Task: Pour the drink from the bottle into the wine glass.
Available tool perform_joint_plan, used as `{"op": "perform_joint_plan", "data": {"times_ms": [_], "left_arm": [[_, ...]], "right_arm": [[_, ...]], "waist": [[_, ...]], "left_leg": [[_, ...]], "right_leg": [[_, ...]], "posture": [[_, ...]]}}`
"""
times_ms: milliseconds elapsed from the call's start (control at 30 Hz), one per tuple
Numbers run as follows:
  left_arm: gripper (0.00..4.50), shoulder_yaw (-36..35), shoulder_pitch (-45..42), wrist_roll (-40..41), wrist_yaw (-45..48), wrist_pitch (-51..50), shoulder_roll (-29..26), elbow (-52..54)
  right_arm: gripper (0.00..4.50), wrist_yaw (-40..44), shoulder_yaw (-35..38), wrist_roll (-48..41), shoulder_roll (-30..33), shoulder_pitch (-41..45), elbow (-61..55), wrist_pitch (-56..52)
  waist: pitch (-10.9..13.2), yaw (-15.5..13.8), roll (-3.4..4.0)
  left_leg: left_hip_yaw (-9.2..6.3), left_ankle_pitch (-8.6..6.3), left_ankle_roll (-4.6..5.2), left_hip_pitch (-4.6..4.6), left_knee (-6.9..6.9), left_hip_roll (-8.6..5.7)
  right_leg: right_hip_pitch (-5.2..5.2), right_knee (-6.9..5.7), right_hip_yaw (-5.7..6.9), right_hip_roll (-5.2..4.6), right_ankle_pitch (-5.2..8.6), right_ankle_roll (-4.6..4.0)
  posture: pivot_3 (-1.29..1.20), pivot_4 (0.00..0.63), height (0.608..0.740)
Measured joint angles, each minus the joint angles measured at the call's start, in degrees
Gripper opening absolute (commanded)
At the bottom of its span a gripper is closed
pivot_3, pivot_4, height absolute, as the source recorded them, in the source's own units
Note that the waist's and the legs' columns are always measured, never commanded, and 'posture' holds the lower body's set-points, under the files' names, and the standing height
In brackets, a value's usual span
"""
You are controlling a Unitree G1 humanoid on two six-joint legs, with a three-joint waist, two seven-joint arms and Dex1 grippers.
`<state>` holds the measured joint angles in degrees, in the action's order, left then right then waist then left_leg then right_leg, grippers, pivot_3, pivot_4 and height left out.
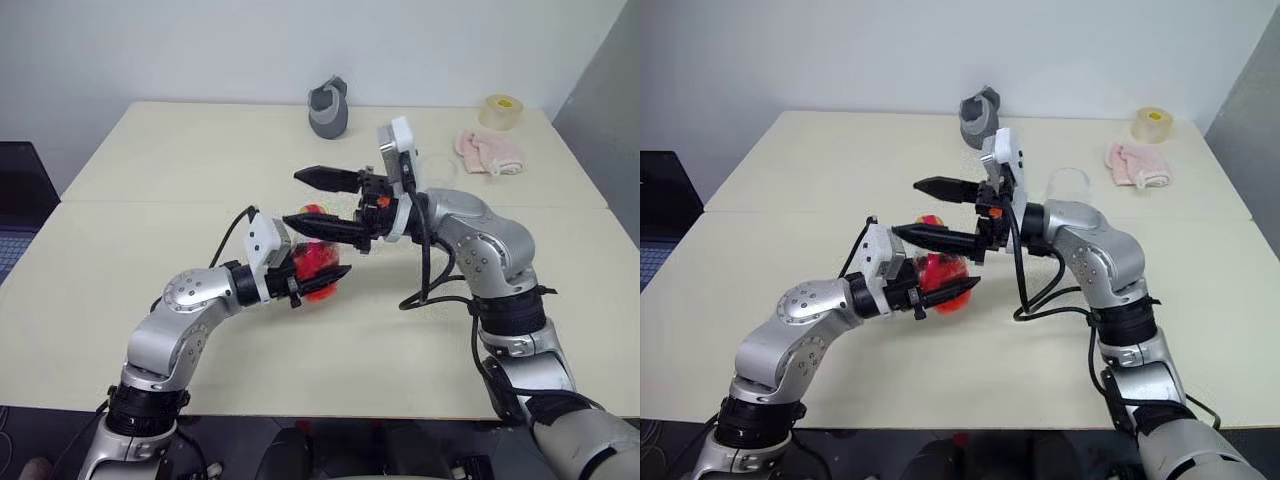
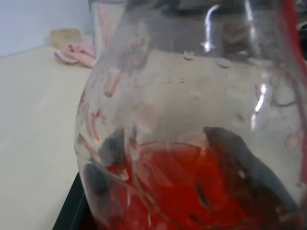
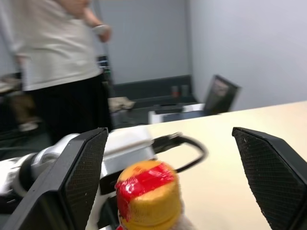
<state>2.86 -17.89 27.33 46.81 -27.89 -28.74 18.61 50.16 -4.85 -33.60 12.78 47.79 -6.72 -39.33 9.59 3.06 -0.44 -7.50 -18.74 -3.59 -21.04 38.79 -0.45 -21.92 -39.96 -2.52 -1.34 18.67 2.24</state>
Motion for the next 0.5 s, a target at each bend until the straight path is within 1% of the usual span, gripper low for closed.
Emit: {"op": "perform_joint_plan", "data": {"times_ms": [133,200,333,500], "left_arm": [[2.29,-0.51,-1.17,-0.5,-2.16,0.21,1.51,-3.02],[2.29,-0.55,-4.48,-1.85,-3.17,1.8,3.51,-7.19],[2.29,-0.36,-9.48,-3.56,-4.1,4.28,6.35,-12.59],[2.29,0.33,-11.4,-5.19,-3.55,6.07,7.57,-17.22]], "right_arm": [[4.48,-6.78,0.85,2.04,-0.15,-0.11,-1.94,0.22],[4.48,-9.16,0.87,3.29,-0.67,-0.26,-1.96,0.95],[4.48,-10.84,-0.38,4.07,-2.01,-1.27,-2.32,1.79],[4.48,-11.7,-2.41,6.3,-1.79,-1.72,-2.34,2.94]], "waist": [[0.0,-0.01,0.0],[0.0,-0.12,0.0],[0.0,-0.12,0.0],[0.0,0.22,0.0]], "left_leg": [[0.0,0.01,-0.01,0.0,0.01,-0.01],[-0.01,0.04,-0.01,0.0,0.02,-0.02],[0.04,0.05,-0.02,0.0,0.02,-0.04],[0.09,0.06,-0.03,-0.1,-0.02,-0.02]], "right_leg": [[0.01,-0.01,0.01,0.0,-0.01,-0.01],[0.02,-0.01,0.03,0.01,-0.02,-0.03],[0.03,0.03,0.02,0.01,-0.02,-0.03],[-0.12,0.03,0.0,0.0,-0.02,-0.03]], "posture": [[0.0,0.15,0.74],[0.0,0.15,0.74],[0.0,0.15,0.74],[0.0,0.15,0.74]]}}
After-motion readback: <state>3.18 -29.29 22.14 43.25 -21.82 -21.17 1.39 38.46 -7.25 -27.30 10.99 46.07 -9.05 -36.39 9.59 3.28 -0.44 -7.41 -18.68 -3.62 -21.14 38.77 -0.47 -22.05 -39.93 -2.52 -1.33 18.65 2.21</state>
